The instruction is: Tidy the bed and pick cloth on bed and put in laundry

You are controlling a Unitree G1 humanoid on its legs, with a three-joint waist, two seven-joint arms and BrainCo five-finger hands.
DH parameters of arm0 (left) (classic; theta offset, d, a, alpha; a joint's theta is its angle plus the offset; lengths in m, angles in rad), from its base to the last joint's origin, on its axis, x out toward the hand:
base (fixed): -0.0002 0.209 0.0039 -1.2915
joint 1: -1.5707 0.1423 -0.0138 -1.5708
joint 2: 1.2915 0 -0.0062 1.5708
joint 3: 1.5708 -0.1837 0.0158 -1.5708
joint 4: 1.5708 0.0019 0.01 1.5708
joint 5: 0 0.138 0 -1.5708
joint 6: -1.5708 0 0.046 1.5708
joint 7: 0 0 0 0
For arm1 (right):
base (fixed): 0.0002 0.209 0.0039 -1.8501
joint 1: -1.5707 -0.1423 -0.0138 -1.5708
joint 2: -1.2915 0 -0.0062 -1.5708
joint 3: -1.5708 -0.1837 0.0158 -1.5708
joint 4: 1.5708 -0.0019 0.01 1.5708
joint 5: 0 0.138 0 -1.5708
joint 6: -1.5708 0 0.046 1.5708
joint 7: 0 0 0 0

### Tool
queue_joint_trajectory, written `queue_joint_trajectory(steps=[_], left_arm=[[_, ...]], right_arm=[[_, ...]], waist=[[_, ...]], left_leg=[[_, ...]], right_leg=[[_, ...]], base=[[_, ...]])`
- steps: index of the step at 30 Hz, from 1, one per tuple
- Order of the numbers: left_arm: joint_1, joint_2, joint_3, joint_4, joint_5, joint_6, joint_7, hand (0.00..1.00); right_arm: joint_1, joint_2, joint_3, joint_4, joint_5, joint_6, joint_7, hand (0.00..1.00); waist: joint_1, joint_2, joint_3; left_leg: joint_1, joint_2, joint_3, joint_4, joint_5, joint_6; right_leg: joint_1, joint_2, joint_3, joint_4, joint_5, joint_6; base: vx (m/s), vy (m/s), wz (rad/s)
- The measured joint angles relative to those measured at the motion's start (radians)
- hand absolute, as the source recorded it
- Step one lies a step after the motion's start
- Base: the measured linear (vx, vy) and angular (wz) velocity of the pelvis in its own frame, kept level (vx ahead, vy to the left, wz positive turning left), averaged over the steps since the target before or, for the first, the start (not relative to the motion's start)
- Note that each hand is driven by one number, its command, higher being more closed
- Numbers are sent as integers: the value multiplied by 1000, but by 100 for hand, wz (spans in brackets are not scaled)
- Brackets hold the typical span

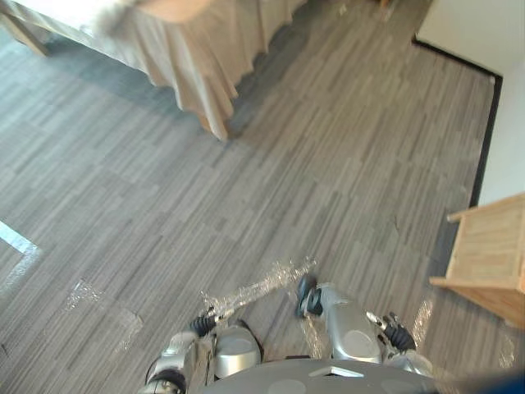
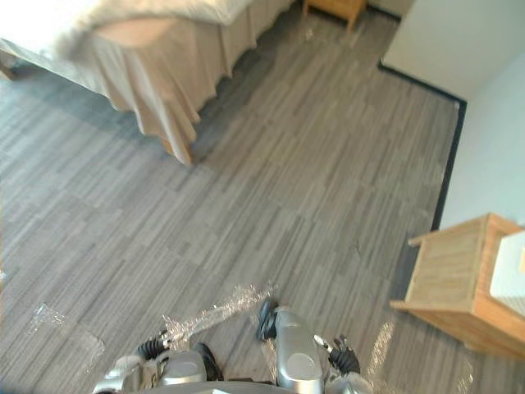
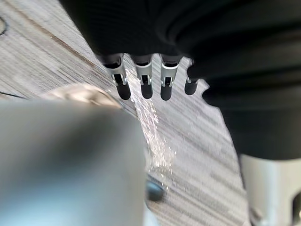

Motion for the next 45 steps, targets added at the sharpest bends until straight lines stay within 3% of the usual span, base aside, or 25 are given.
queue_joint_trajectory(steps=[1, 2, 3, 5, 7, 9, 11, 13, 16, 17, 18, 20, 22, 23, 24, 25, 26, 27, 28, 31, 33, 36, 40, 43, 45], left_arm=[[0, 5, 0, 0, 0, 0, 0, 0], [8, 4, 0, 1, 0, -3, 3, 0], [11, -15, -4, -1, 0, -11, 15, 0], [21, -50, -22, -5, 0, -25, 22, 0], [22, -79, -23, -13, -32, -36, 33, 0], [23, -79, -20, -14, -53, -55, 44, 0], [29, -87, -17, -27, -81, -90, 61, 0], [28, -91, 2, -51, -107, -112, 51, 0], [25, -105, 43, -85, -155, -125, 7, 0], [23, -109, 63, -96, -158, -131, -12, 0], [25, -114, 73, -102, -171, -134, -23, 0], [38, -134, 87, -123, -189, -141, -28, 0], [66, -144, 114, -142, -193, -146, -34, 0], [81, -152, 121, -135, -194, -143, -33, 0], [84, -144, 141, -125, -196, -139, -32, 0], [81, -133, 141, -126, -192, -139, -31, 0], [79, -122, 133, -125, -186, -135, -30, 0], [79, -119, 128, -117, -180, -119, -22, 0], [80, -118, 129, -112, -173, -111, -18, 0], [94, -106, 94, -76, -142, -101, -1, 0], [100, -105, 74, -70, -143, -104, -2, 0], [81, -86, 29, -36, -149, -98, -3, 0], [75, -91, 22, -40, -163, -81, -12, 0], [90, -106, 68, -45, -144, -79, -11, 0], [108, -111, 107, -66, -143, -84, -11, 0]], right_arm=[[8, 4, 1, 0, 0, 1, 0, 0], [30, 12, -1, 0, -3, 1, 1, 0], [41, 6, 10, -1, -23, 4, 6, 0], [62, 5, 1, -9, -47, 5, 10, 0], [53, -4, -12, -6, -94, 6, 15, 0], [25, -16, -9, 16, -137, 4, 24, 0], [5, -33, 0, 40, -180, 3, 35, 0], [-34, -45, 17, 54, -199, 3, 46, 0], [-55, -33, 14, -8, -199, 5, 61, 0], [-57, -22, 15, -32, -198, 7, 62, 0], [-59, -17, 26, -44, -198, 8, 61, 0], [-59, -16, 43, -45, -198, 11, 60, 0], [-59, -1, 61, -43, -199, 10, 56, 0], [-47, 3, 62, -39, -199, 10, 55, 0], [-50, 31, 60, -14, -201, 11, 53, 0], [-48, 42, 58, -5, -204, 10, 54, 0], [-51, 48, 48, 7, -224, 4, 55, 0], [-52, 52, 19, 20, -236, -1, 57, 0], [-51, 51, 6, 27, -237, -1, 57, 0], [-43, 39, -18, 40, -237, -14, 54, 0], [-40, 41, -22, 32, -237, -33, 55, 0], [-46, 41, -56, 35, -236, -85, 64, 0], [-7, 36, -118, 64, -184, -137, 84, 0], [19, 44, -127, 72, -156, -160, 104, 0], [33, 57, -118, 67, -155, -178, 121, 0]], waist=[[-4, -11, 1], [-3, -17, 4], [-21, -5, -8], [-46, 12, -39], [-47, 28, -62], [-54, 34, -67], [-51, 44, -74], [-32, 37, -75], [-2, 24, -67], [12, 16, -63], [35, 15, -62], [62, 13, -66], [82, 24, -80], [92, 38, -113], [94, 7, -142], [87, -23, -159], [87, -46, -176], [90, -49, -180], [88, -49, -181], [57, -34, -181], [44, -23, -178], [24, -18, -169], [22, -24, -167], [13, -17, -165], [11, -36, -171]], left_leg=[[26, 5, 3, 1, -9, -14], [84, 23, 17, -1, -27, -38], [128, 53, 16, -15, -43, 11], [137, 81, -34, 11, -8, 97], [66, 130, -140, 186, 52, 123], [-17, 143, -233, 420, 46, 93], [-144, 92, -358, 644, 7, 72], [-259, -11, -386, 709, -40, 66], [-398, -117, -291, 646, -101, 120], [-452, -150, -217, 592, -109, 147], [-496, -169, -129, 521, -89, 176], [-522, -177, -10, 395, -30, 207], [-532, -172, 144, 204, 63, 273], [-528, -167, 196, 109, 79, 309], [-522, -194, 201, 120, 169, 438], [-523, -225, 205, 121, 148, 438], [-518, -263, 199, 122, 115, 421], [-494, -287, 172, 132, 84, 420], [-474, -301, 154, 132, 71, 411], [-265, -380, 30, 26, 57, 395], [-157, -394, -25, -38, 61, 368], [-46, -403, -139, -99, 49, 331], [43, -397, -357, -117, 19, 274], [73, -366, -501, -87, -19, 218], [90, -347, -537, -41, -72, 154]], right_leg=[[-3, -15, 12, -11, 14, 5], [4, -40, -9, 56, 66, -23], [-6, -28, -24, 183, -53, -48], [-25, -21, -44, 302, -187, -82], [-12, 7, -65, 322, -242, -136], [59, 48, -66, 263, -257, -164], [194, 98, -87, 108, -241, -165], [320, 118, -94, -34, -214, -165], [471, 115, -127, -147, -203, -146], [535, 105, -151, -165, -205, -116], [591, 94, -171, -167, -207, -74], [658, 87, -183, -179, -212, -25], [736, 100, -187, -196, -225, 10], [770, 116, -184, -202, -236, 30], [798, 91, -178, -210, -239, 35], [792, 62, -176, -199, -227, 43], [760, 15, -168, -132, -168, 58], [724, -25, -166, 4, -89, 78], [700, -48, -161, 92, -64, 74], [532, -175, -146, 620, -94, 25], [435, -202, -133, 679, -123, 17], [283, -186, -76, 581, -169, 36], [167, -116, 51, 233, -152, 31], [132, -65, 160, 61, -63, 9], [136, -54, 191, 8, 56, 6]], base=[[314, -395, -25], [349, -410, -6], [428, -459, 6], [436, -399, 20], [506, -416, -12], [543, -351, -11], [498, -226, 20], [449, -150, 23], [445, -101, 33], [573, -65, 46], [499, -37, 31], [526, -14, 0], [555, 37, -27], [679, 115, -28], [892, 156, -13], [931, 188, 13], [908, 235, 33], [721, 231, 38], [564, 206, 59], [611, 222, 81], [486, 115, 77], [414, 4, 117], [378, -149, 153], [468, -309, 150], [480, -398, 117]])
